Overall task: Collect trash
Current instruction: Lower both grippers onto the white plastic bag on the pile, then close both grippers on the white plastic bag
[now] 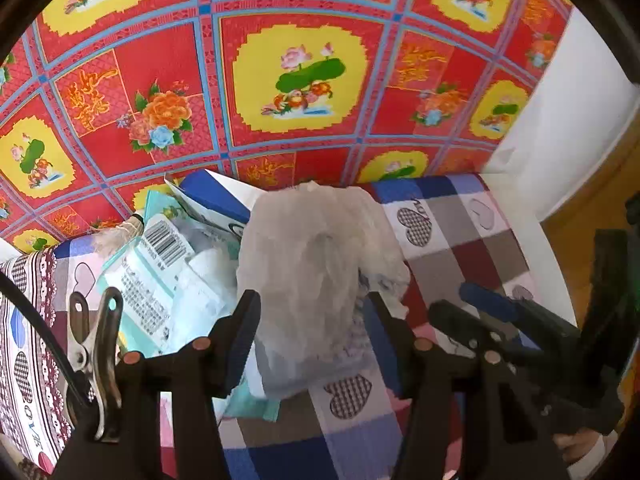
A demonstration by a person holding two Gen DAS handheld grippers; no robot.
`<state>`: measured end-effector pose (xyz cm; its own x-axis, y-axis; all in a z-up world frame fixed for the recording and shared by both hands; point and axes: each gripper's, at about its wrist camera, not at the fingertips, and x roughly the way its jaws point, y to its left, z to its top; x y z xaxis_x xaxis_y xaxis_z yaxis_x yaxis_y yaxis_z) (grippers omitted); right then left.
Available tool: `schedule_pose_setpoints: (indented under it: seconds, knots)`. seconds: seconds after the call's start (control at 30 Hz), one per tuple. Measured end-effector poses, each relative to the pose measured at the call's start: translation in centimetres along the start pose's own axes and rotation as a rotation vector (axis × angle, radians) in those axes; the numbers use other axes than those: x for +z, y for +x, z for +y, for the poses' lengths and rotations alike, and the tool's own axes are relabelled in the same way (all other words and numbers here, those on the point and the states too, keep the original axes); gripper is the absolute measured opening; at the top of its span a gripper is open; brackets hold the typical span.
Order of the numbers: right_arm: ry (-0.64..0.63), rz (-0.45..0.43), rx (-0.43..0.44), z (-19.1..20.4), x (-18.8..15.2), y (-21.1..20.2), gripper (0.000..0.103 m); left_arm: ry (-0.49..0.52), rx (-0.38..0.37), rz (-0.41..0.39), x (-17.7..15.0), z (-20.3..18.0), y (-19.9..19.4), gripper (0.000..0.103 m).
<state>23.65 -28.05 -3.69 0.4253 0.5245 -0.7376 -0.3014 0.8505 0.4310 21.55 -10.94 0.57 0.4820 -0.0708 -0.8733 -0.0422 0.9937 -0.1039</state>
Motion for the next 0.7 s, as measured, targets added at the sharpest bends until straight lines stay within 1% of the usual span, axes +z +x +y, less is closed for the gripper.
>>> schedule_pose_setpoints:
  seconds: [0.03,0.1,0.17,0.3,0.4,0.43,0.5,0.53,0.57,0.6,0.63,0.7]
  knots:
    - [0.017,0.002,0.019,-0.4,0.4,0.5,0.063,-0.011,0.008,0.005,0.2,0.0,0.4,0.056]
    - [0.044,0.005,0.052,-1.1,1.3,1.8,0.07,-0.028,0.018,0.015,0.5,0.1,1.2,0.056]
    - [0.044,0.011,0.064,-1.3,1.9,2.7,0.073,-0.039,0.027,0.022,0.7,0.2,1.8,0.056]
    - [0.012,0.064,0.06,-1.5,2.8,4.8,0.073,-0.061,0.049,0.03,0.8,0.4,2.9,0.056]
    - [0.029,0.108,0.102,-1.9,3.1,6.1,0.073,-0.074,0.054,0.037,0.8,0.6,3.7,0.056]
    - [0.036,0.118,0.114,-2.0,3.1,6.4,0.071,-0.075,0.053,0.038,0.8,0.6,3.8,0.056]
    - [0.059,0.135,0.144,-2.2,3.0,6.9,0.053,-0.082,0.044,0.036,0.8,0.6,4.0,0.056]
    - [0.061,0.145,0.15,-2.2,3.0,7.0,0.051,-0.091,0.032,0.037,0.8,0.6,4.1,0.056]
    - [0.061,0.149,0.155,-2.2,3.0,7.1,0.046,-0.098,0.02,0.036,0.8,0.6,4.1,0.051]
    - [0.061,0.148,0.162,-2.1,3.0,7.1,0.043,-0.103,0.005,0.036,0.8,0.5,4.1,0.041]
    - [0.063,0.145,0.171,-2.0,3.0,7.0,0.042,-0.106,-0.008,0.038,0.8,0.5,4.0,0.038]
    - [0.063,0.137,0.18,-1.9,2.9,6.7,0.037,-0.108,-0.009,0.037,0.8,0.3,4.0,0.031]
